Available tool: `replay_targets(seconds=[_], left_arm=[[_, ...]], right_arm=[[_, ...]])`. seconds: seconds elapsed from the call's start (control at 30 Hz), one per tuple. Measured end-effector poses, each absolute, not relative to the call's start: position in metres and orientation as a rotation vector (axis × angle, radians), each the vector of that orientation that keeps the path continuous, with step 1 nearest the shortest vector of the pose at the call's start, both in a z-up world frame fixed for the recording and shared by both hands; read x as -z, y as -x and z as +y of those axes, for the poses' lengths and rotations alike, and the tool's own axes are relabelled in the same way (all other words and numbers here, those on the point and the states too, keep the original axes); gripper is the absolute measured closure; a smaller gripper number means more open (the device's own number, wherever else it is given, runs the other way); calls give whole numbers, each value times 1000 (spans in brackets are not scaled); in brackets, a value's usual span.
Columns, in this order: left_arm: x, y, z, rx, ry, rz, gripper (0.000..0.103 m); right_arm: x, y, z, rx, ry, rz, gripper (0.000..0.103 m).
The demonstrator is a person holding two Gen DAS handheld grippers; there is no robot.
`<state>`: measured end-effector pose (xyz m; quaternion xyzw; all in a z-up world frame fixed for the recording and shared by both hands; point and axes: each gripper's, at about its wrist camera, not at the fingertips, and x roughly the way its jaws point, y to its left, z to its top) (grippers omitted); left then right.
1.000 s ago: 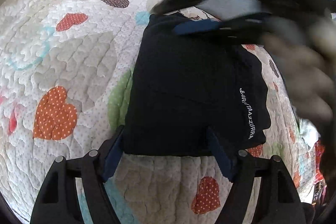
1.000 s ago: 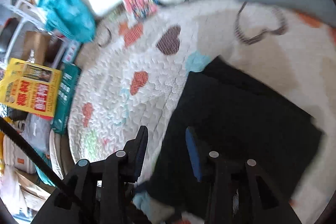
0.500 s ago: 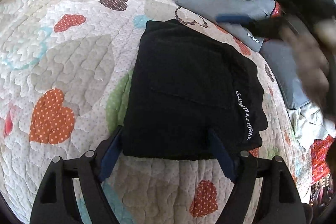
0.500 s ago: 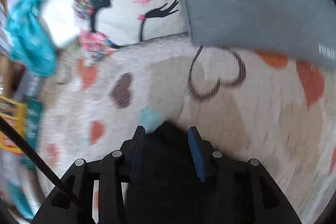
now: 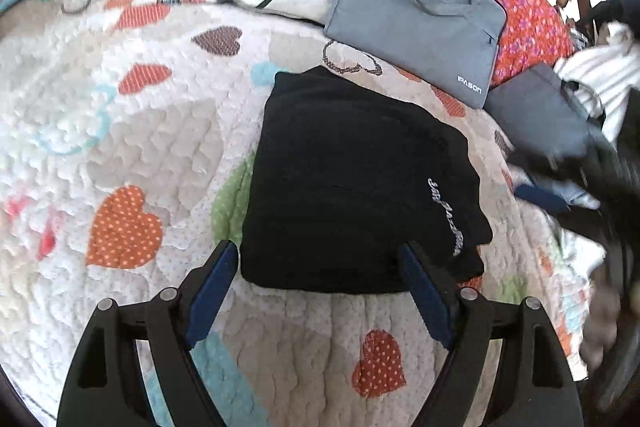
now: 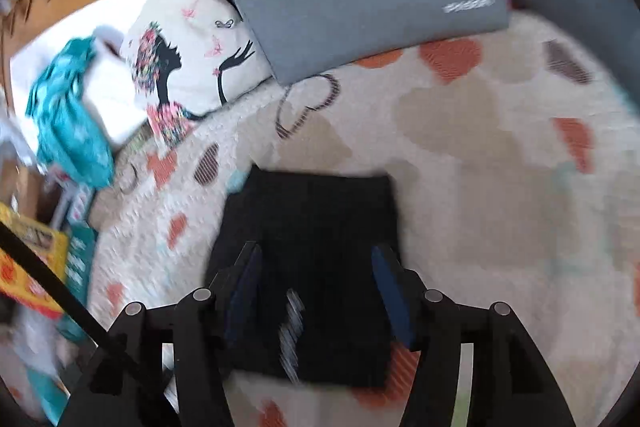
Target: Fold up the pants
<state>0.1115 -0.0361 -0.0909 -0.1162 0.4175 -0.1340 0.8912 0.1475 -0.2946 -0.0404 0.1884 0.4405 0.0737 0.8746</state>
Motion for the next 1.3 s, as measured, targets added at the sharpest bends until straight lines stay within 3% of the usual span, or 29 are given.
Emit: replay_targets(seconds=[0.13,0.3,0.37,0.47,0.63,1.07,1.3], left_arm=[[73,-92,-35,223,223,866,21],[21,-61,-44,141,131,741,21],[-3,-44,-46,87,90,653,16],[-34,-18,-52,-32,33,513,0],[-56,1,-64,-165,-58,438,0],[4,-20,-58,-40,-1,755,0],[17,-24,-58,-31,0,800,0]], right_arm=[[46,-98,-308,-98,-345,912,41],[57,-66,-322,-78,-407,898,41],[58,-63,-320,-69,-421,888,40],[56,-53,-316,-58,-393,874,40],[47,-39,-309,-48,-351,822,36],[58,-37,-269,-94,-186,851,31],[71,-45,-265,-80,-163,901,30]])
